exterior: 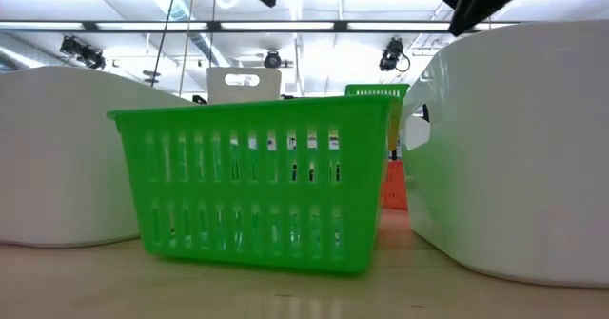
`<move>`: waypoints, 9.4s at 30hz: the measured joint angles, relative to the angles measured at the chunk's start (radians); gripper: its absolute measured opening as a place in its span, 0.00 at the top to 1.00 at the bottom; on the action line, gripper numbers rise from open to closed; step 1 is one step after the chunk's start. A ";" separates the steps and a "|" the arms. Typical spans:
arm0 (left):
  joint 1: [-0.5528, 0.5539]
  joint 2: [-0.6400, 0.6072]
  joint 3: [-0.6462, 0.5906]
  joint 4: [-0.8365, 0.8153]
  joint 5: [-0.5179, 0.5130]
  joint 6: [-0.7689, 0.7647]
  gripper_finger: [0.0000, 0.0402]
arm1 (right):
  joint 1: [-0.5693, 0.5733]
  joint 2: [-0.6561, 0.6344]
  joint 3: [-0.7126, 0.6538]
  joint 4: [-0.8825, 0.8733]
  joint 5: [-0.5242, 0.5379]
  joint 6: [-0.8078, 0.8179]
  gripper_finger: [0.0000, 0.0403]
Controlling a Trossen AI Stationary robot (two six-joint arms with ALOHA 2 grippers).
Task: Stack baskets on shelf by color
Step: Put the top orange bin on the shelf
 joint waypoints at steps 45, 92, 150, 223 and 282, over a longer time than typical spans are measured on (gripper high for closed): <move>-0.499 -0.294 -1.101 1.366 -0.231 -0.208 0.73 | -0.152 0.529 -0.005 -0.069 -0.149 -0.332 0.64; -0.681 -0.326 -1.101 1.248 -0.532 -0.317 0.74 | -0.480 0.522 0.828 -0.050 -0.169 -0.594 0.98; -0.682 -0.326 -1.101 1.225 -0.540 -0.362 0.77 | -0.688 0.633 0.828 -0.106 -0.209 -0.518 0.90; -0.682 -0.326 -1.100 1.171 -0.524 -0.406 0.78 | -0.618 0.551 0.680 -0.039 -0.140 -0.708 0.69; -0.682 -0.326 -1.100 1.160 -0.524 -0.414 0.79 | -0.674 0.618 0.678 -0.085 -0.234 -0.626 0.95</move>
